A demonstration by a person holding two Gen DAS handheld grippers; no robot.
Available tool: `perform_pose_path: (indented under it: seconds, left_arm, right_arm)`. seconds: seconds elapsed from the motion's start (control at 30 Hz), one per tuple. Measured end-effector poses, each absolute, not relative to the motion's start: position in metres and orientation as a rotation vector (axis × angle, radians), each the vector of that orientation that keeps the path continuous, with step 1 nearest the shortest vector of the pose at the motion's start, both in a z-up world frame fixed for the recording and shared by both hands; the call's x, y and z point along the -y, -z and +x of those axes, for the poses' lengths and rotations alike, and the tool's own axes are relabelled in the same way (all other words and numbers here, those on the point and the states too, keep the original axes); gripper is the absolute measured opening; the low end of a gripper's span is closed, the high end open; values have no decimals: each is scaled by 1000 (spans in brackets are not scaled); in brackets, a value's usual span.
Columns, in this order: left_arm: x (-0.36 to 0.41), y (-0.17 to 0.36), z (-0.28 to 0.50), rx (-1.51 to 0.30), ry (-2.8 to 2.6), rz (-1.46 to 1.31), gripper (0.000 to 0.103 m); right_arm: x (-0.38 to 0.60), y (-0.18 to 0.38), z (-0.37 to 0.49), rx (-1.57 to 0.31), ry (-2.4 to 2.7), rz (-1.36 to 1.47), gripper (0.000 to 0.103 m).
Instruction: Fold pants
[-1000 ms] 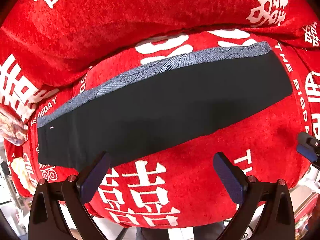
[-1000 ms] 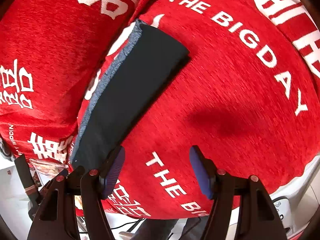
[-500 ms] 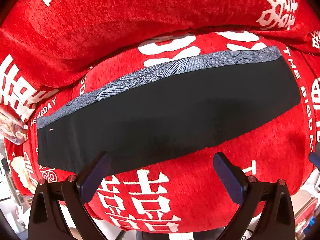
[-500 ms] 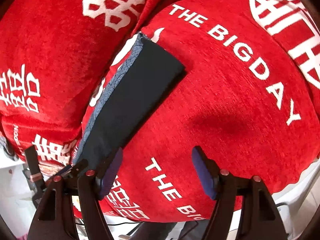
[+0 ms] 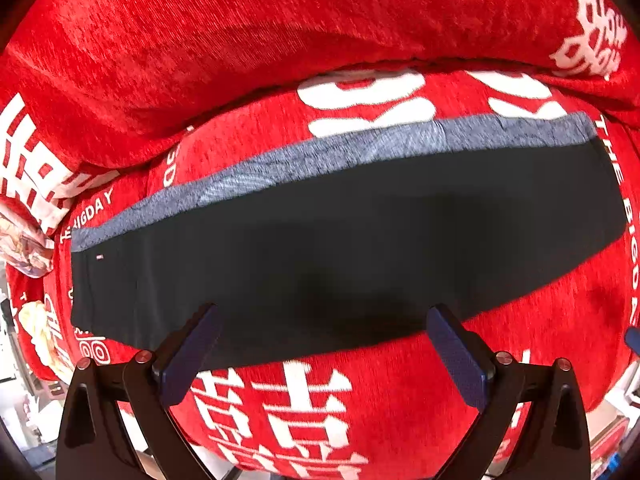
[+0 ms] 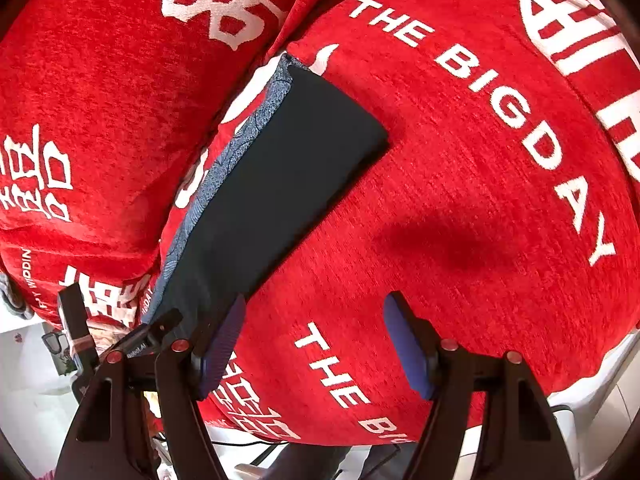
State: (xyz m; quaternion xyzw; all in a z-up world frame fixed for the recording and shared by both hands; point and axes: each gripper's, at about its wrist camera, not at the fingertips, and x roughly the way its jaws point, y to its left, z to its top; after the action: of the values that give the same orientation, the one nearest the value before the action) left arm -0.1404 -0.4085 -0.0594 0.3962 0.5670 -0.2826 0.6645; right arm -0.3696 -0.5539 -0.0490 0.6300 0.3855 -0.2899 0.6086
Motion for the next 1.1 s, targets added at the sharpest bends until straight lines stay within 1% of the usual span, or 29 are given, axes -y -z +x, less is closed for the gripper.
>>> perform_pose_path:
  seconds: [0.13,0.33,0.43,0.53,0.63,0.7,0.8,0.9,0.93,1.1]
  left_arm:
    - [413,67,-126,-1270,619,864,103]
    - [420,78,-104,-1284,610,779,103]
    - [422,81,-101,-1263,623,754,103]
    - [417,98,-104,-1252,623,765,103]
    - [405,128,-110,-1290,617,775,103]
    - [394,129,-110,-1270,636,689,103]
    - [388,131,-107,-1271,669,643,103]
    - [390,132,-108,-1266,677,651,103]
    - [391,131,-109,-1259,677,659,103]
    - [391,131,-111,-1254,666,656,103]
  right_arm:
    - [558,50,-374,-811,694,1457,75]
    - [567,66,-367,-827,700,1486,75]
    - [572,73,-358,-822,689,1482,75]
    - [576,81,-351,-770,669,1489,75]
    - [579,94,-345,-727,646,1486,75]
    - [580,105,-342,-715,634,1474,75]
    - [580,118,-343,-669,623,1467,75]
    - [581,119,-346,-582,628,1465,75]
    - [582,120,-346,-547,633,1478,77]
    - [593,125,-332,-481,643,1495,77]
